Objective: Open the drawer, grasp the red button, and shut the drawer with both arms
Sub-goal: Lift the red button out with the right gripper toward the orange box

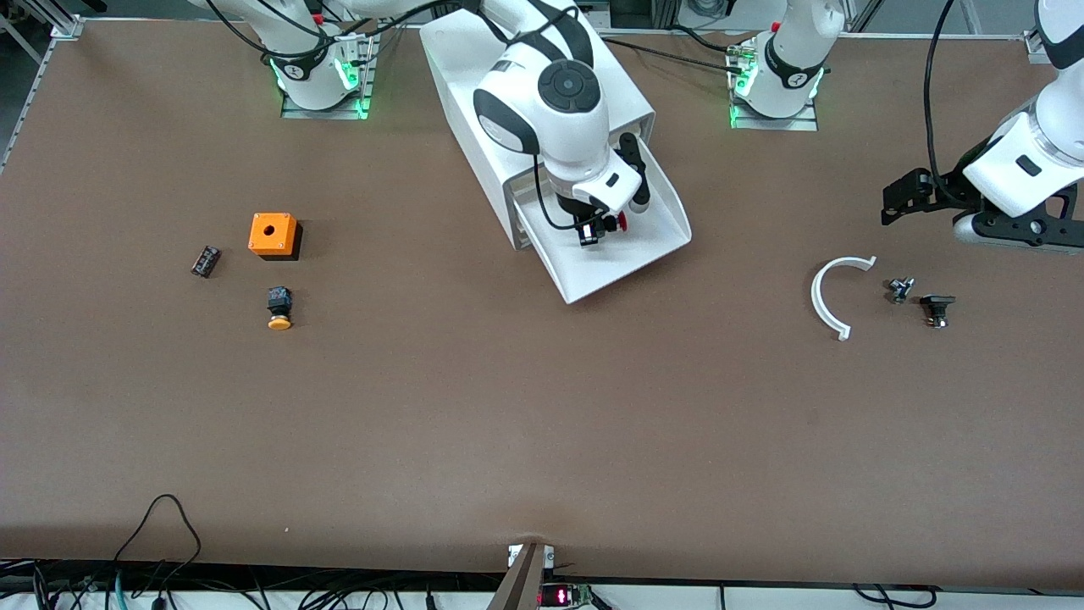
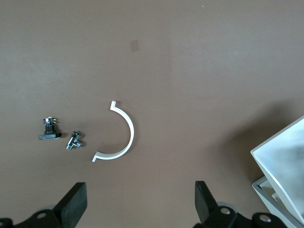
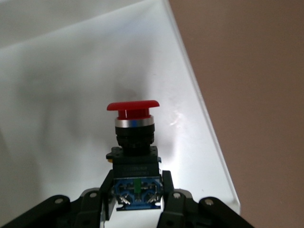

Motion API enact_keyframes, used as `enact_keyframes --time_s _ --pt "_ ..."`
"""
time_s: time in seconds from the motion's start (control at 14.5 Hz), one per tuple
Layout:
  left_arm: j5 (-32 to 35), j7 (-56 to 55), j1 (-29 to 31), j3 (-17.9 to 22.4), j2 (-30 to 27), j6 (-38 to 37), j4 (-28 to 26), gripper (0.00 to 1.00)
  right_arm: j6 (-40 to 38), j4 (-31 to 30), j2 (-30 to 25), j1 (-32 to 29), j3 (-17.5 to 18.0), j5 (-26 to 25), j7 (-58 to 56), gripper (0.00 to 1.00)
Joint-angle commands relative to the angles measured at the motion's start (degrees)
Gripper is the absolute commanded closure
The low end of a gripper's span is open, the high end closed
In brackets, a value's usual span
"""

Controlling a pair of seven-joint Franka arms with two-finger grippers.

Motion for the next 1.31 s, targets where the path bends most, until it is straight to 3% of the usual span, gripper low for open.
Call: enact_keyframes --time_s 0.0,0.41,0.62,0.96,1.1,1.24 --pt "0.7 -0.3 0.1 -0.2 1.0 -1.3 2.2 0.0 -0.4 0.0 -2.7 -2.0 -0.4 -0.8 8.4 0.77" --pt "0.4 -0.2 0.5 -0.1 1.2 -1.3 2.1 0.0 0.3 -0.4 -6.7 -8.9 -5.7 0.5 19.5 0.77" --pt "1.2 -0.4 -0.2 -0.3 2.1 -1.4 2.5 0.0 0.4 -1.5 -7.1 -13.8 -6.4 2.5 23.9 0.77" --pt "1.1 -0.7 -0.4 -0.3 4.7 -2.4 7.1 0.0 -0.2 -9.7 -7.8 -22.1 -8.9 3.7 28.7 0.77" --pt "1.1 -0.7 -0.4 -0.3 5.3 -3.1 8.2 0.0 1.5 -15.2 -8.5 -22.8 -11.4 3.6 33.2 0.77" --pt "0.7 -0.9 -0.5 -0.4 5.6 -3.3 8.3 0.0 4.5 -19.0 -8.5 -24.3 -11.8 3.7 34.2 0.77"
